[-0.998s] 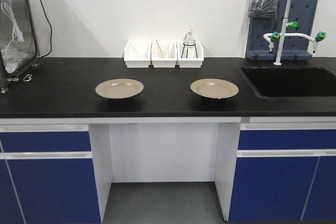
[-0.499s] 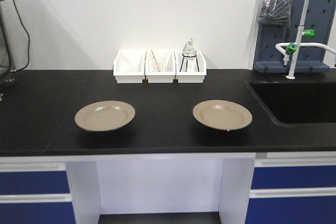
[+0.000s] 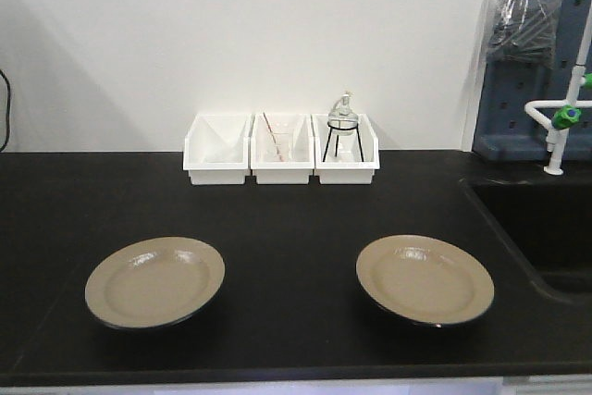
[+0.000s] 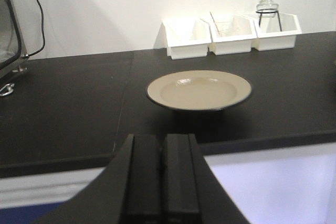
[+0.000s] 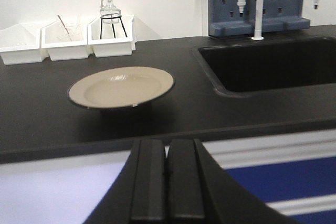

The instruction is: Arrange circular plates on left workspace

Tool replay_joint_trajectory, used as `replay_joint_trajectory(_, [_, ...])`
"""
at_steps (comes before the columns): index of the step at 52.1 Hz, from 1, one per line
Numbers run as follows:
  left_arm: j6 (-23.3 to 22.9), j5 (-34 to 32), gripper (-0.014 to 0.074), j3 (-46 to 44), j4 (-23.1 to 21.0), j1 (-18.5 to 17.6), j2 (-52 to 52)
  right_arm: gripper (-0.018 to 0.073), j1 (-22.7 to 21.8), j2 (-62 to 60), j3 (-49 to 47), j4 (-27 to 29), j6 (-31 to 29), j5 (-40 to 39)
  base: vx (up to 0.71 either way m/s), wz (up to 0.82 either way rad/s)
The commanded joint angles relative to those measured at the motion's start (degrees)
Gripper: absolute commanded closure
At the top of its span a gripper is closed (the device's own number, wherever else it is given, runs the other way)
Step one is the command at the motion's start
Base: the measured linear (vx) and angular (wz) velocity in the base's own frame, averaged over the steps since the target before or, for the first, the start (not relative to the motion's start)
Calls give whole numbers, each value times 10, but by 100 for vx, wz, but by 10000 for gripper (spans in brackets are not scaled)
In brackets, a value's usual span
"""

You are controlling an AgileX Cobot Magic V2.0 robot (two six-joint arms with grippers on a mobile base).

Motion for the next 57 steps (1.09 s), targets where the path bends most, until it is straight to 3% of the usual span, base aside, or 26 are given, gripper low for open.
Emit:
replay_joint_trajectory(1, [-5, -46, 603, 11, -2, 1, -9, 560, -2, -8, 12, -2, -4, -45, 47, 5])
replay_joint_trajectory(29, [-5, -46, 603, 11, -2, 1, -9, 560, -2, -8, 12, -2, -4, -45, 40, 5])
replay_joint_trajectory(57, [-5, -46, 603, 11, -2, 1, -9, 560, -2, -8, 12, -2, -4, -45, 9, 2])
